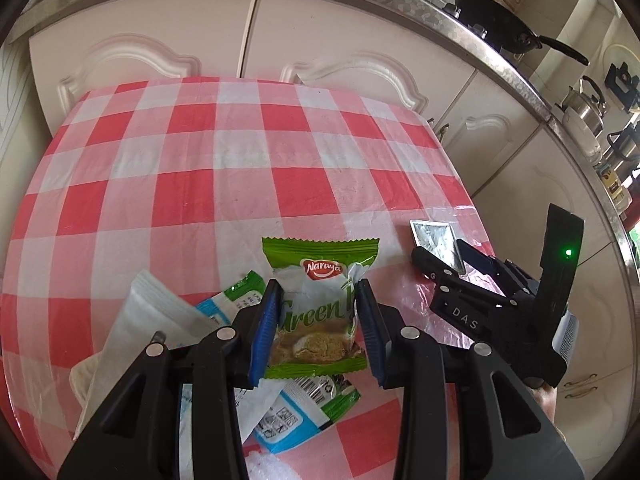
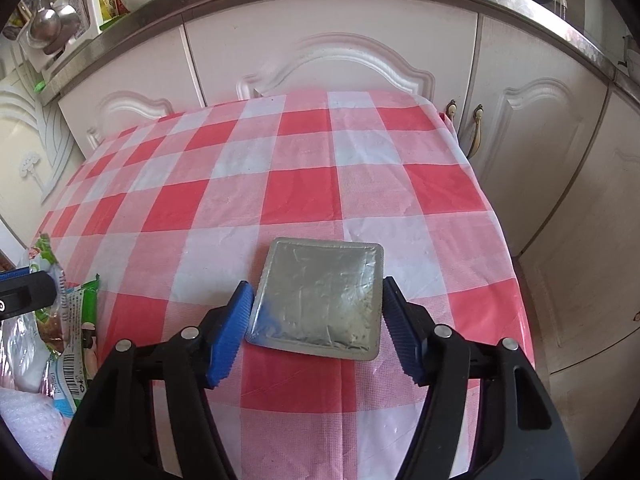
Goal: Collect trash
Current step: 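Grasp the silver foil packet with the right tool while the left tool holds the snack, then carry the snack packet and foil packet with both tools over the orange bucket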
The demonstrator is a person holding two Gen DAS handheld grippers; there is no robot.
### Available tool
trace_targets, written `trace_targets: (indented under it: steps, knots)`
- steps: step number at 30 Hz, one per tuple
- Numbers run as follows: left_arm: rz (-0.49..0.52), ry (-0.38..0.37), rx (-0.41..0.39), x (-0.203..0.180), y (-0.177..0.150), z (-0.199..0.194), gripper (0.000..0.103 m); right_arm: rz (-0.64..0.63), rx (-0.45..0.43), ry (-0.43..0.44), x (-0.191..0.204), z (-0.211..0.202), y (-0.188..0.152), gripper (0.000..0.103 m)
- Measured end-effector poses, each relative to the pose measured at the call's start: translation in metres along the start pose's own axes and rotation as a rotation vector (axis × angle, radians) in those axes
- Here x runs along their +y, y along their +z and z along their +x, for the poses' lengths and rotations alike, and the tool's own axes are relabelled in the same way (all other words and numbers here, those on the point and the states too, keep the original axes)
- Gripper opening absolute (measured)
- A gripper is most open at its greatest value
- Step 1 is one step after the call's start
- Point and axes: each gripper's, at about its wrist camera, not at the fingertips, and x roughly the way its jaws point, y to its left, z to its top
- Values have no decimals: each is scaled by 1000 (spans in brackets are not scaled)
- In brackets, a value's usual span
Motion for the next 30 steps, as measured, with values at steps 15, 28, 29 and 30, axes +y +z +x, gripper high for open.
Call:
trace_targets:
  steps: [15, 28, 29, 30]
  knots:
    - [-67, -49, -54, 11, -30, -40, 40, 88, -50, 213, 1, -23, -5, 64]
    - [-101, -41, -100, 29, -64, -88, 40, 185, -106, 397, 6, -45, -17, 64]
    - [-103, -39, -102, 30, -67, -91, 40, 185, -109, 403, 7, -47, -18, 64]
    - [-104, -34, -103, 32, -70, -94, 40, 183, -109, 404, 8, -48, -19, 64]
